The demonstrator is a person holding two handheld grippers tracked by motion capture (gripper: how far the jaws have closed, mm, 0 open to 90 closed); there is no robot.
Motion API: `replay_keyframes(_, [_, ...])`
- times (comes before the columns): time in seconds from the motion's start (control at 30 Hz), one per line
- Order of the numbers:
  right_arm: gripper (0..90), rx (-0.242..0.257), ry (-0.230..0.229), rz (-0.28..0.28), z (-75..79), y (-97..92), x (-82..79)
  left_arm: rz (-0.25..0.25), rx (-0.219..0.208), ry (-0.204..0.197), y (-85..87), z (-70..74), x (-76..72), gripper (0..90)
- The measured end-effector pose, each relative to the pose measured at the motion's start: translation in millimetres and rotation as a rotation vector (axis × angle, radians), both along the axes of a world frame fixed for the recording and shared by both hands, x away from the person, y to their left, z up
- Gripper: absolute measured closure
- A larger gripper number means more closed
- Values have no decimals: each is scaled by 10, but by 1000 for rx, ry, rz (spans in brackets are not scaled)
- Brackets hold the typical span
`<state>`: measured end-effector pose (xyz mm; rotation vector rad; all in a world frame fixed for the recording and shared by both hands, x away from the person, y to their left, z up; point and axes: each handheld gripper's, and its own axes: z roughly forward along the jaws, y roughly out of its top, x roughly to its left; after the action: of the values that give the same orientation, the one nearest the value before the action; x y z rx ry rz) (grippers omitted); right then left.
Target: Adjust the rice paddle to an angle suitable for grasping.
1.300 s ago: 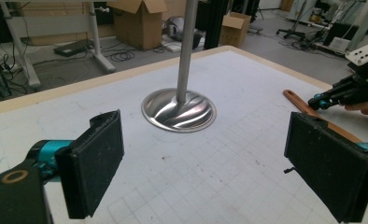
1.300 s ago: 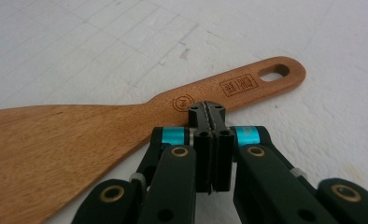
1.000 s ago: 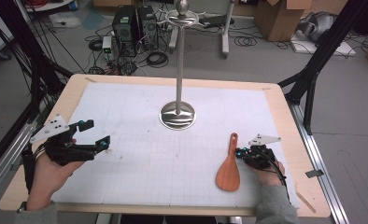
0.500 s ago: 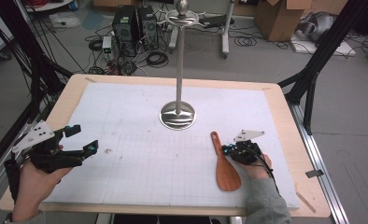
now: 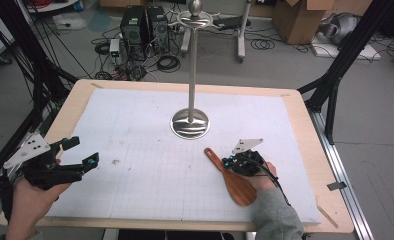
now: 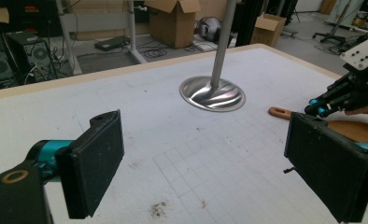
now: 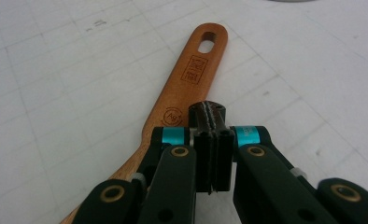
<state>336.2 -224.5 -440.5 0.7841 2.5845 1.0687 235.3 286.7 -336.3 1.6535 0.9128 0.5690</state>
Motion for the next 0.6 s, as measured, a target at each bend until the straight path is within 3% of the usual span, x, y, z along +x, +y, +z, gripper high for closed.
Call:
replay_keyframes(0.3, [900, -22, -2, 63, 17, 235, -14, 11, 4, 2, 26, -6, -33, 125])
replay_keyframes(0.6, [898, -4, -23, 65, 73, 308, -39, 9, 2, 0, 37, 4, -37, 125])
